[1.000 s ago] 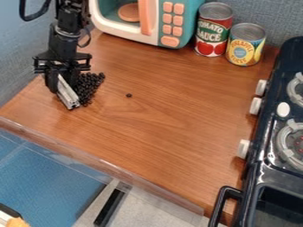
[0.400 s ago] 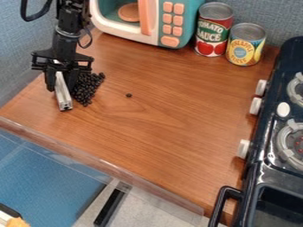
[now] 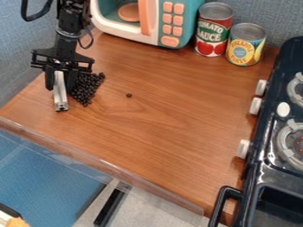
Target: Sweep into pile
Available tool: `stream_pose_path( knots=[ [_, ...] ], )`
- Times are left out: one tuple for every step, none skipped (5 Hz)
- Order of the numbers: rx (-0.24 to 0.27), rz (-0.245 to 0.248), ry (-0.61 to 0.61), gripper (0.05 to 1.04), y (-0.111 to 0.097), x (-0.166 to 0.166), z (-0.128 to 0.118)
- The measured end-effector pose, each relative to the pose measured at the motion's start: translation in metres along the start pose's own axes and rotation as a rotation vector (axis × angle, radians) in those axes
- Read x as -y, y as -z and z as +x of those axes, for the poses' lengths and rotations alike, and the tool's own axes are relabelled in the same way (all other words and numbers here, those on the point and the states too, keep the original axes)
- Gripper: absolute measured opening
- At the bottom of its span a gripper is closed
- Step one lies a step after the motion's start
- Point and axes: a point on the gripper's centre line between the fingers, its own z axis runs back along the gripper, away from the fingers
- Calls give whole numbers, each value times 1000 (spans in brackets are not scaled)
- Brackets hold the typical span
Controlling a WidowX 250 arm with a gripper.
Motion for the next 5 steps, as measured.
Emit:
stream_pose_path(
  knots=[
    [6, 5, 73, 418, 0, -1, 1],
    [10, 7, 149, 418, 1, -1, 1],
    [24, 0, 249, 418, 1, -1, -1],
    [42, -11, 360, 418, 0, -1, -3],
    [37, -23, 420, 418, 0, 1, -6]
  ],
)
